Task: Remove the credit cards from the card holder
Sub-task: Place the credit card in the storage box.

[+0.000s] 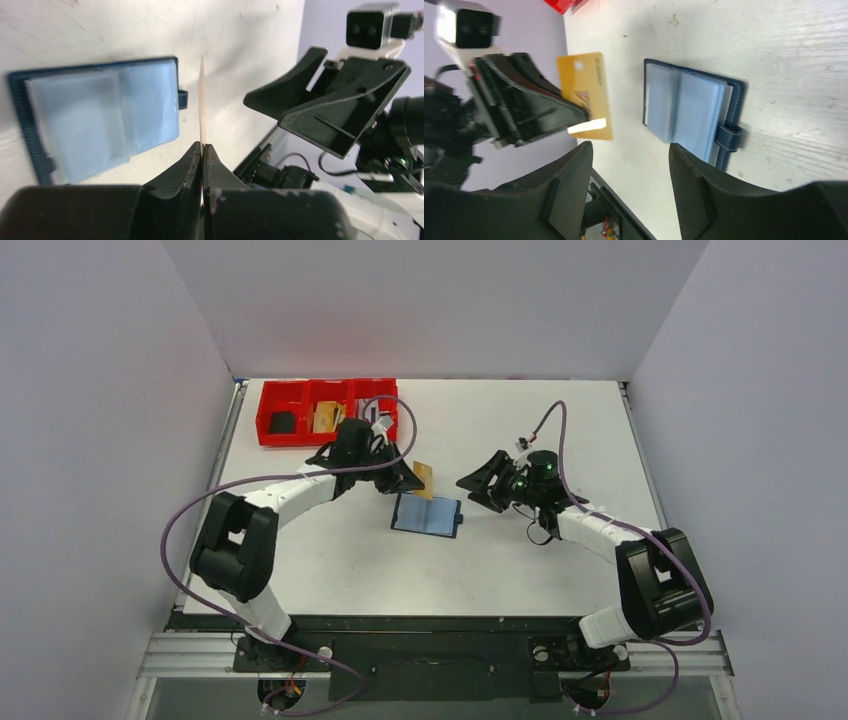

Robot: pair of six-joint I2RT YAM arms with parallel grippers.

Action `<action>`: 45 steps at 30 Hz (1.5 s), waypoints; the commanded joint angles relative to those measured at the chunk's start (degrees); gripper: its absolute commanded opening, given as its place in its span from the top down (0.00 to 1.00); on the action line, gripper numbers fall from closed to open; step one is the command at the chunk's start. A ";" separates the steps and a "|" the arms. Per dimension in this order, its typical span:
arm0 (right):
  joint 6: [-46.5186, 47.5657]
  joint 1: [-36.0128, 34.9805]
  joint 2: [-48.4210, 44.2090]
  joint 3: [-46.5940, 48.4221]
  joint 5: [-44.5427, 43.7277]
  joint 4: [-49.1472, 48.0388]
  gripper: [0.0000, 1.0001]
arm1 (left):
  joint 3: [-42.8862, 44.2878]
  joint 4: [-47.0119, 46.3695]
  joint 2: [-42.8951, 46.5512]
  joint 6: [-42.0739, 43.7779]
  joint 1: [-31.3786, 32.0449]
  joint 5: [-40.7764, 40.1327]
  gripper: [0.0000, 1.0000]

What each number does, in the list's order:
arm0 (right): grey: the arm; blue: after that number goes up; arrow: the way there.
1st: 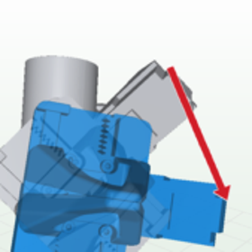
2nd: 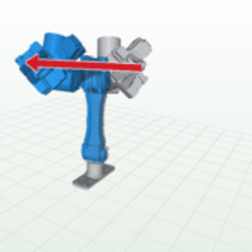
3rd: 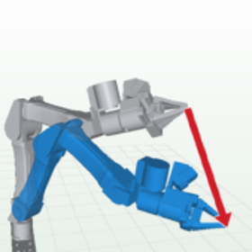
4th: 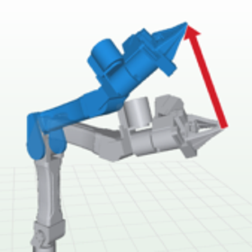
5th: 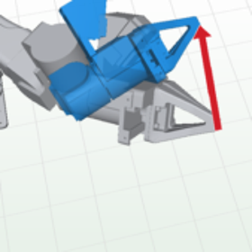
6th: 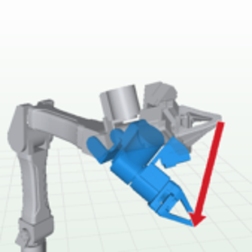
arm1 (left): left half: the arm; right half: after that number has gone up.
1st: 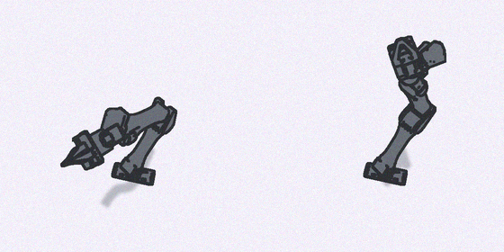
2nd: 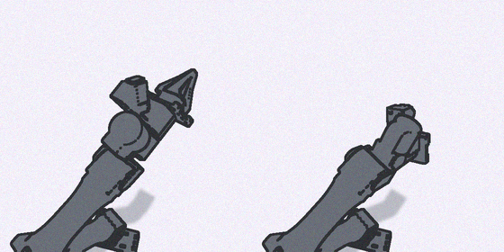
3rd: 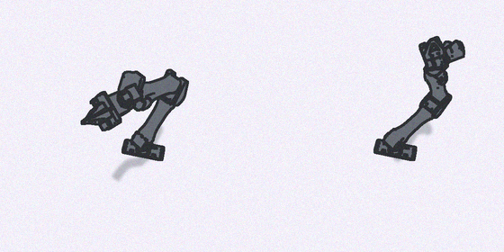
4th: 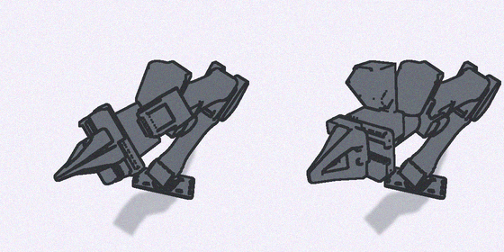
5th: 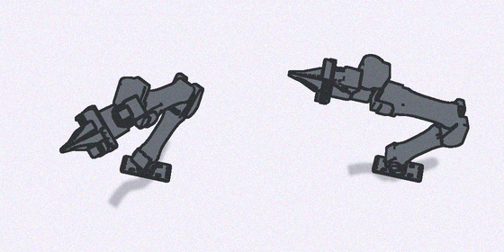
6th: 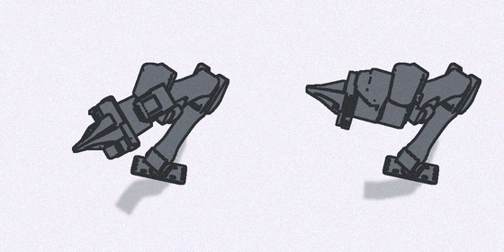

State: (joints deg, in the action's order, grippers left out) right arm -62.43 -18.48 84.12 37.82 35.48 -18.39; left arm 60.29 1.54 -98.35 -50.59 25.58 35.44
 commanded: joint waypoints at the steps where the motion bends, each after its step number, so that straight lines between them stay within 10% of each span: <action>1: 8.13 -1.15 -4.16 3.64 -7.59 10.99 0.46 | 9.79 16.04 6.07 11.88 -0.88 -16.61 1.00; 23: 14.99 -2.37 -9.75 6.73 -13.64 27.03 0.45 | 50.51 41.82 -14.12 38.59 -5.47 -72.43 1.00; 35: 16.58 -2.97 -15.56 6.93 -16.46 33.51 0.44 | 76.90 45.56 -38.80 51.90 -7.62 -80.38 1.00; 45: 17.97 -3.42 -16.44 8.17 -17.15 36.53 0.44 | 78.77 42.99 -46.04 54.64 -10.15 -76.73 1.00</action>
State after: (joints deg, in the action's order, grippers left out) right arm -46.00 -21.47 69.73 43.35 19.99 17.28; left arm 136.35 45.69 -143.39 2.26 17.28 -42.30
